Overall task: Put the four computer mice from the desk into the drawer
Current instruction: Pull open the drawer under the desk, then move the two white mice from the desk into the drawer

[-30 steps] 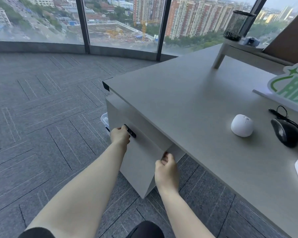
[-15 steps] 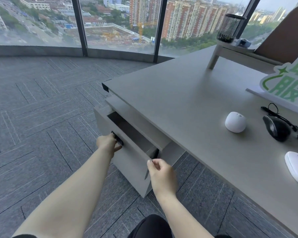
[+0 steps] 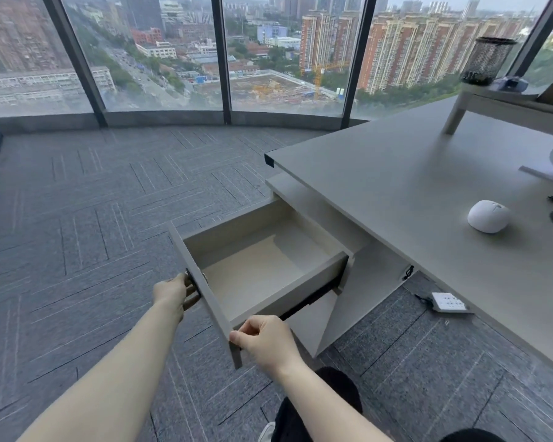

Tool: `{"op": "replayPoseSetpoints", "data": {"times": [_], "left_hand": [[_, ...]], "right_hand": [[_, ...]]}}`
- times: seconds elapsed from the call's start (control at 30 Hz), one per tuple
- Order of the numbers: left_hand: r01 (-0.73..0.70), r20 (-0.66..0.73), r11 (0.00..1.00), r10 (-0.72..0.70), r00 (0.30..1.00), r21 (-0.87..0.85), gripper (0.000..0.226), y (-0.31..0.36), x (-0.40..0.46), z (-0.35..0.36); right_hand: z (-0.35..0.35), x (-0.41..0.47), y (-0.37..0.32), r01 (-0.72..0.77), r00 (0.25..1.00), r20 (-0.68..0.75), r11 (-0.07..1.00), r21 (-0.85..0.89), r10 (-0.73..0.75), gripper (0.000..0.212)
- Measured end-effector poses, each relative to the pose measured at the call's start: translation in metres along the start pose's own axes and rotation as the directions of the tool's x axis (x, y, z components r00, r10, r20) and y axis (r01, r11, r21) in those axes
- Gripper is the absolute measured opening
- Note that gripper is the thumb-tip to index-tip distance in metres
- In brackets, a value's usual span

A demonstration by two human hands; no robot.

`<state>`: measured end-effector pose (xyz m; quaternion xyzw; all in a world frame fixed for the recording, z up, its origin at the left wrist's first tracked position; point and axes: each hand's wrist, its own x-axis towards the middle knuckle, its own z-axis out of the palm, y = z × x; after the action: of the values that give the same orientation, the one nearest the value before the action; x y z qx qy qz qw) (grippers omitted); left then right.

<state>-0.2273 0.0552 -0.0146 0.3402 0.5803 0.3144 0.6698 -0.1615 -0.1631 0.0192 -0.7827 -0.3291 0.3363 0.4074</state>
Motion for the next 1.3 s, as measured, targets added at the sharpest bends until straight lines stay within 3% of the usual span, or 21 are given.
{"op": "replayPoseSetpoints", "data": {"times": [0.17, 0.27, 0.33, 0.4, 0.5, 0.57, 0.67, 0.77, 0.87, 1.0, 1.13, 1.23, 1.3], "left_hand": [[-0.011, -0.018, 1.0, 0.012, 1.0, 0.003, 0.028, 0.004, -0.001, -0.036], [-0.006, -0.026, 0.992, 0.009, 1.0, 0.124, 0.033, 0.004, -0.004, -0.048], [-0.094, -0.11, 0.92, 0.146, 0.983, 0.381, 0.035, 0.012, -0.014, -0.047], [-0.271, -0.082, 0.764, 0.388, 0.918, 0.585, 0.033, 0.025, -0.034, -0.032], [-0.564, 0.117, 0.614, 0.613, 0.782, 0.552, 0.033, 0.044, -0.077, 0.02], [-0.702, 0.284, 0.524, 0.665, 0.691, 0.482, 0.03, 0.047, -0.111, 0.07], [-0.829, 0.513, 0.448, 0.651, 0.559, 0.336, 0.027, 0.036, -0.171, 0.151], [-0.881, 0.691, 0.403, 0.564, 0.453, 0.249, 0.028, 0.014, -0.227, 0.228], [-0.909, 0.799, 0.355, 0.469, 0.377, 0.221, 0.034, -0.013, -0.269, 0.292], [-0.934, 0.869, 0.234, 0.359, 0.341, 0.27, 0.054, -0.047, -0.295, 0.357], [-0.935, 0.887, 0.066, 0.298, 0.353, 0.35, 0.067, -0.072, -0.299, 0.404], [-0.929, 0.9, -0.075, 0.29, 0.326, 0.361, 0.069, -0.083, -0.299, 0.425], [-0.92, 0.896, -0.15, 0.326, 0.3, 0.363, 0.058, -0.087, -0.298, 0.433]], "right_hand": [[0.028, -0.012, -0.012, 0.048, 0.998, 0.054, 0.995, -0.091, -0.043, 0.034], [0.029, -0.019, -0.018, 0.063, 0.996, 0.065, 0.991, -0.122, -0.055, 0.035], [0.018, -0.024, -0.023, 0.072, 0.996, 0.064, 0.991, -0.109, -0.065, 0.035], [-0.006, -0.028, -0.031, 0.076, 0.997, -0.008, 0.996, -0.042, -0.077, 0.032], [-0.067, -0.033, -0.041, 0.143, 0.97, -0.205, 0.988, 0.056, -0.129, 0.02], [-0.118, -0.04, -0.039, 0.197, 0.901, -0.394, 0.98, 0.0, -0.181, 0.019], [-0.196, -0.056, -0.025, 0.189, 0.715, -0.654, 0.969, -0.157, -0.245, 0.021], [-0.269, -0.077, 0.003, 0.043, 0.527, -0.793, 0.942, -0.334, -0.305, 0.025], [-0.328, -0.096, 0.038, -0.2, 0.44, -0.865, 0.912, -0.358, -0.243, 0.037], [-0.377, -0.108, 0.072, -0.477, 0.474, -0.88, 0.828, -0.295, -0.041, 0.054], [-0.401, -0.108, 0.095, -0.566, 0.556, -0.817, 0.788, -0.241, 0.149, 0.06], [-0.404, -0.103, 0.11, -0.566, 0.576, -0.803, 0.783, -0.259, 0.151, 0.057], [-0.404, -0.102, 0.111, -0.539, 0.584, -0.808, 0.784, -0.309, 0.082, 0.051]]}}
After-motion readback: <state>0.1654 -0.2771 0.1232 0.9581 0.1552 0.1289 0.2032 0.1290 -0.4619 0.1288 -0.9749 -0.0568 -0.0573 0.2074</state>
